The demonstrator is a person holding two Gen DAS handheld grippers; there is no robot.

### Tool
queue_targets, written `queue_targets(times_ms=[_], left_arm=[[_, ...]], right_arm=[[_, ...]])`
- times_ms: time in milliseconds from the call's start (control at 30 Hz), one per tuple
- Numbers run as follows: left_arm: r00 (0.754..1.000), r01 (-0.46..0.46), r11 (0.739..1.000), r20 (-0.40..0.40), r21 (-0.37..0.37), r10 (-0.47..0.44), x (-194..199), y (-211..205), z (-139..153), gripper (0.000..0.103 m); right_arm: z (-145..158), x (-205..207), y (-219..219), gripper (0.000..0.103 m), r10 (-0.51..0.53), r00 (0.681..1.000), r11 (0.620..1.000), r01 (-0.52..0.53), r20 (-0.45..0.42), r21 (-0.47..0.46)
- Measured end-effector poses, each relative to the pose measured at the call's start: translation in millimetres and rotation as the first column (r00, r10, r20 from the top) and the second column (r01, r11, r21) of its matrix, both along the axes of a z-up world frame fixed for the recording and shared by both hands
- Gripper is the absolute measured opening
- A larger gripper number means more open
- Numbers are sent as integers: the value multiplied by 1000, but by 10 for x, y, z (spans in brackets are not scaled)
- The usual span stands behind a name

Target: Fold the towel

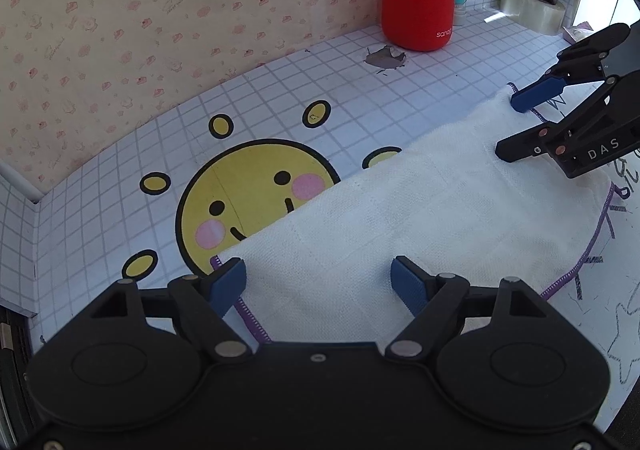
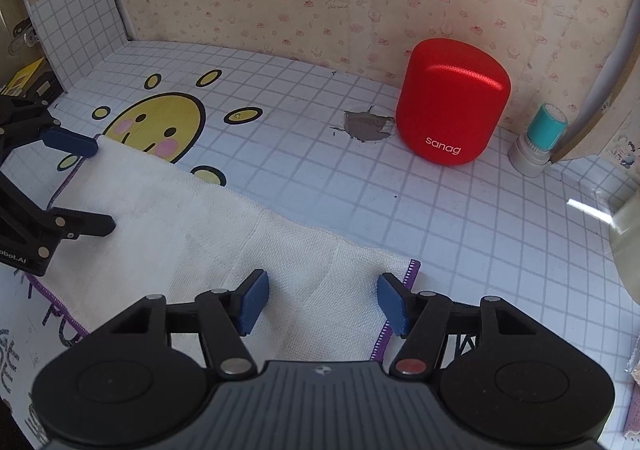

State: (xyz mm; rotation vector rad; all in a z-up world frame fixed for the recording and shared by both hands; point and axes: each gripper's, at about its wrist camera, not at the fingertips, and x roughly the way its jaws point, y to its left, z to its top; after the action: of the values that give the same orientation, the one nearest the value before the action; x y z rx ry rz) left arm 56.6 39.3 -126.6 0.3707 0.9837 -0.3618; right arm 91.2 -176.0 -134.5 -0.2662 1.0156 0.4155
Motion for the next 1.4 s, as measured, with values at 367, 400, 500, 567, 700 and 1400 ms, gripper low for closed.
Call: queue_targets(times_ms=[367,400,500,567,700,1400], left_arm=[[1000,9,1000,3,10,-9,66,-12,-2,84],[1000,10,1000,3,12,-10,72,-16,0,84],[1000,9,1000,4,25,-9,87,-31,22,83],[1000,8,999,15,31,-9,61,-29,73,83],[999,21,1000,45,5,-21,-99,-9,214,83],[986,147,988,-67,-53,-150,-574,-85,-18,84]], right_arm=[[-3,153,51,66,-6,1000,1000,6,6,-1],[-3,167,56,66,-7,1000,1000,7,6,-1],[4,209,74,68,-8,1000,1000,8,7,-3],[32,200,32,68,-12,1000,1000,12,14,-18],[211,44,-43,68,-37,999,999,36,35,37],[18,-508,-51,73,4,1000,1000,-4,13,15]])
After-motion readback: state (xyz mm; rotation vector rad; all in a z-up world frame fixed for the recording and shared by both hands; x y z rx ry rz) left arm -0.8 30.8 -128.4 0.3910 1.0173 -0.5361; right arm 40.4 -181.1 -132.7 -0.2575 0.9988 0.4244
